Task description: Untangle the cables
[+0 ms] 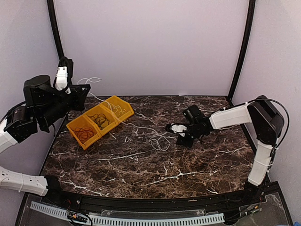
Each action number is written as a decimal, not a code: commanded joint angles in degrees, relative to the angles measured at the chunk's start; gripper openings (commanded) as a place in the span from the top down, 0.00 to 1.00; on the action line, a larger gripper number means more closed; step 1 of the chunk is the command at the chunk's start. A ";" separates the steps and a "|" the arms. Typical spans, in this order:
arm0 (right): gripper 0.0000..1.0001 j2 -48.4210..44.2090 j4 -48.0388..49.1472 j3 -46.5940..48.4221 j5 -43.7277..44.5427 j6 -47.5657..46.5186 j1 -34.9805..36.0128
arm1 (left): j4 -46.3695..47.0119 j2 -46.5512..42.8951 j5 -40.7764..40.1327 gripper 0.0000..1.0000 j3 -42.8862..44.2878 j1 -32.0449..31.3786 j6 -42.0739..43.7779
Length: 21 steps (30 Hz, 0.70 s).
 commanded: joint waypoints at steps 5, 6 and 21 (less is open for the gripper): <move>0.81 -1.80 -6.48 -1.42 5.22 0.85 -6.02 | -3.44 1.33 -3.45 1.00 0.13 0.31 0.60; 0.81 -2.54 -6.54 -1.50 4.87 0.88 -6.94 | -3.45 1.48 -3.38 1.00 -0.21 0.25 0.55; 0.72 -14.56 -8.75 -1.92 -2.82 0.87 -10.51 | -2.30 3.79 1.21 1.00 1.07 0.28 0.60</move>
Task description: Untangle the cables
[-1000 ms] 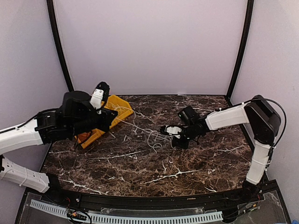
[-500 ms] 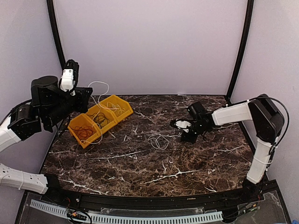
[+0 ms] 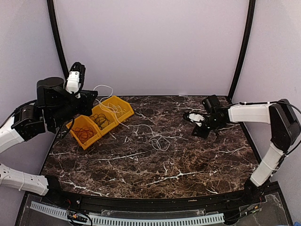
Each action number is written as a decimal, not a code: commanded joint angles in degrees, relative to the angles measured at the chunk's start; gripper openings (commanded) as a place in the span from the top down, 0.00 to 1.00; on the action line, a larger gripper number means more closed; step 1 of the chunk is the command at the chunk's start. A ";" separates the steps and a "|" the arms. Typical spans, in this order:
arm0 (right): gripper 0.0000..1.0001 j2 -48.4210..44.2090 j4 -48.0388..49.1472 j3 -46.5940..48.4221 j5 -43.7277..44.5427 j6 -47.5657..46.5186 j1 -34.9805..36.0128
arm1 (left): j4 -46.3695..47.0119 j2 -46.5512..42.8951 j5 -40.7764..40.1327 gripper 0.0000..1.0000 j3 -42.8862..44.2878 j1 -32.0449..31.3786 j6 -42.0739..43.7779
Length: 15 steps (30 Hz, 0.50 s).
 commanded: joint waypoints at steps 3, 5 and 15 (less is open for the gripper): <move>0.65 -7.71 -2.24 0.82 -2.71 0.90 0.12 | 0.52 2.23 1.30 1.00 1.97 0.19 1.54; 0.60 -11.94 -2.67 0.77 -2.89 1.00 -0.01 | 0.01 3.97 1.83 1.00 3.35 0.16 2.06; 0.30 -25.38 -0.40 -8.18 -11.80 5.07 -2.59 | -3.64 15.07 6.68 1.00 13.70 4.20 5.15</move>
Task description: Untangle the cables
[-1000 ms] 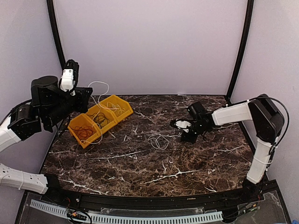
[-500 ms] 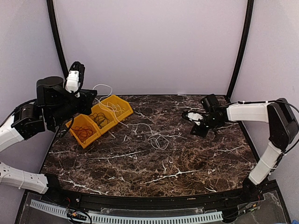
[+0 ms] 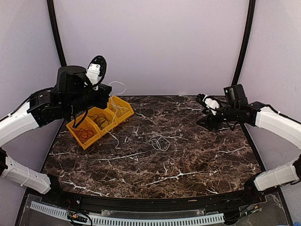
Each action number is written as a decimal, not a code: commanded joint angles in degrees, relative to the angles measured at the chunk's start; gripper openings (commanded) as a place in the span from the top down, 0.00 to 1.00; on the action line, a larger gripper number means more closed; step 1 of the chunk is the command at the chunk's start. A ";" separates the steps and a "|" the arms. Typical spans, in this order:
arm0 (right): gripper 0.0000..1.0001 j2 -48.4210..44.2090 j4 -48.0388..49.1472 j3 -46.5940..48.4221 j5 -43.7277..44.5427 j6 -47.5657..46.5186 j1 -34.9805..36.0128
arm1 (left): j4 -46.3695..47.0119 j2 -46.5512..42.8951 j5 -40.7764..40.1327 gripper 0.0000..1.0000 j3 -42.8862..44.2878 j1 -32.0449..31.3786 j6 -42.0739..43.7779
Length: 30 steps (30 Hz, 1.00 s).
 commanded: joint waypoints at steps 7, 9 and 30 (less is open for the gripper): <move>0.29 -2.25 5.25 -10.32 -4.60 0.28 -4.01 | -1.84 11.19 10.71 1.00 13.85 10.53 2.30; 0.29 -1.78 5.55 -10.59 -4.14 -0.14 -4.10 | -1.25 13.91 11.86 1.00 16.89 12.47 3.46; 0.28 -0.13 5.48 -11.10 -2.02 -2.18 -4.10 | 1.19 35.59 17.18 1.00 34.32 29.80 7.95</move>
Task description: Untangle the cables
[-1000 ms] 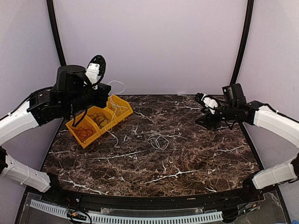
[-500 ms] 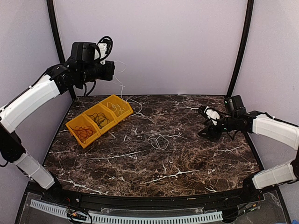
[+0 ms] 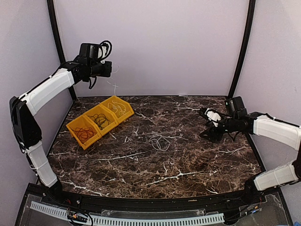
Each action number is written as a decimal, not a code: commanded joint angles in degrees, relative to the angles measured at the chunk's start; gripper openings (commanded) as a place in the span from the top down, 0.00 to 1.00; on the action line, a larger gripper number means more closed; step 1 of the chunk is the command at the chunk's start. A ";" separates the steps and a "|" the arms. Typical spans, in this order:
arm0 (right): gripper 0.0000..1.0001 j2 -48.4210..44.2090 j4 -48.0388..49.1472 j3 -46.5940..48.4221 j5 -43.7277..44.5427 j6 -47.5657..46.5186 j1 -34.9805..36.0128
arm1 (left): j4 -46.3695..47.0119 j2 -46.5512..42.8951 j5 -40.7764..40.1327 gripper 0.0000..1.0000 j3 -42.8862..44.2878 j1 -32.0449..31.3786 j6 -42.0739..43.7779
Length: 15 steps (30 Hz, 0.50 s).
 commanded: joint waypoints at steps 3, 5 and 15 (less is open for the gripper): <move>0.28 0.70 2.45 -0.88 1.80 -1.05 -0.22 | 4.17 4.04 0.98 1.00 1.88 3.81 1.38; 0.28 0.93 2.62 -0.98 2.11 -1.23 -0.21 | 5.55 5.06 -0.01 1.00 1.41 4.45 1.48; 0.28 1.73 2.50 -1.16 3.00 -1.73 -0.22 | 7.16 9.99 5.38 1.00 -4.26 4.98 -1.03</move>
